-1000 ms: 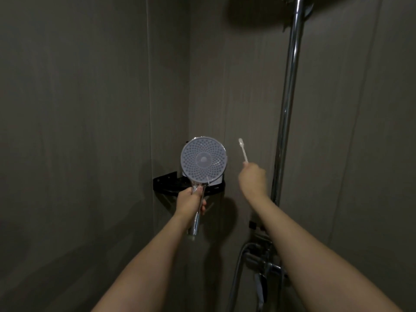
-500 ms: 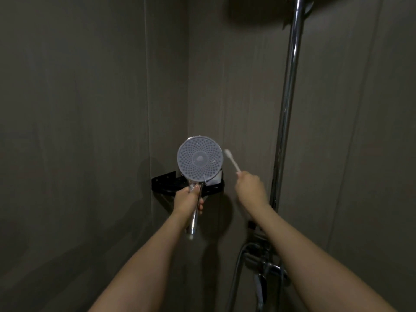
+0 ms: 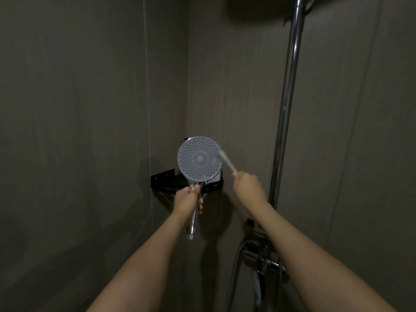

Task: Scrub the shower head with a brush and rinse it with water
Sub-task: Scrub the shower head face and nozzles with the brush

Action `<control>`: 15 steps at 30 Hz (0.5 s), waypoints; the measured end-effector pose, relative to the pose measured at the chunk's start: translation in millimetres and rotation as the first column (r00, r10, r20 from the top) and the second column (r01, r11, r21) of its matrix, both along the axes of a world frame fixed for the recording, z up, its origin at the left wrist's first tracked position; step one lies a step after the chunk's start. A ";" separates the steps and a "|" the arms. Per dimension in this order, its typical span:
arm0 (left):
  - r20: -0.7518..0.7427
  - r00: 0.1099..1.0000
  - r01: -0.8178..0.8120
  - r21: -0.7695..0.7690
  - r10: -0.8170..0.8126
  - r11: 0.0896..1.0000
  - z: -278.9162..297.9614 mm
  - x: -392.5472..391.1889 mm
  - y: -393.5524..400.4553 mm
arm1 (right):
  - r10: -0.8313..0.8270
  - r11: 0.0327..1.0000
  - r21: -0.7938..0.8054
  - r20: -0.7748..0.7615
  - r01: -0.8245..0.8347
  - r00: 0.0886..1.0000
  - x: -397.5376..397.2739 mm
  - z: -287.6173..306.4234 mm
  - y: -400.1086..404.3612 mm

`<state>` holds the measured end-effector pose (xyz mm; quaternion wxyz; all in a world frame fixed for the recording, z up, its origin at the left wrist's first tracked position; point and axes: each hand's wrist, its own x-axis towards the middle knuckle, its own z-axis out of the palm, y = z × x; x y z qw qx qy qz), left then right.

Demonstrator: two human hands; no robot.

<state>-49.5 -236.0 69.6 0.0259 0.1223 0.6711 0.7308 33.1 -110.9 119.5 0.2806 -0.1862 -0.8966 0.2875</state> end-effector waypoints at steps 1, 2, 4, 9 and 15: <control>0.001 1.000 0.002 -0.002 -0.002 1.000 -0.3 0.4 0.1 | -0.049 0.999 -0.014 -0.030 0.048 0.998 1.8 2.5 1.0; 0.003 1.000 0.003 -0.001 -0.003 1.000 -0.6 0.7 0.0 | -0.044 0.999 0.012 -0.042 0.044 0.998 2.3 4.6 -0.5; 0.010 1.000 0.006 0.009 -0.006 1.000 0.1 1.8 -1.1 | 0.072 0.995 0.063 0.020 -0.073 0.997 4.7 -1.2 -6.9; 0.028 0.999 0.016 0.024 -0.017 1.000 2.0 4.4 -1.2 | -0.044 0.999 0.020 0.009 0.044 0.999 9.2 0.9 2.7; 0.045 0.999 0.000 0.035 -0.001 0.999 1.3 3.9 -5.9 | 0.020 0.998 0.061 -0.034 -0.018 0.999 15.2 -8.2 0.8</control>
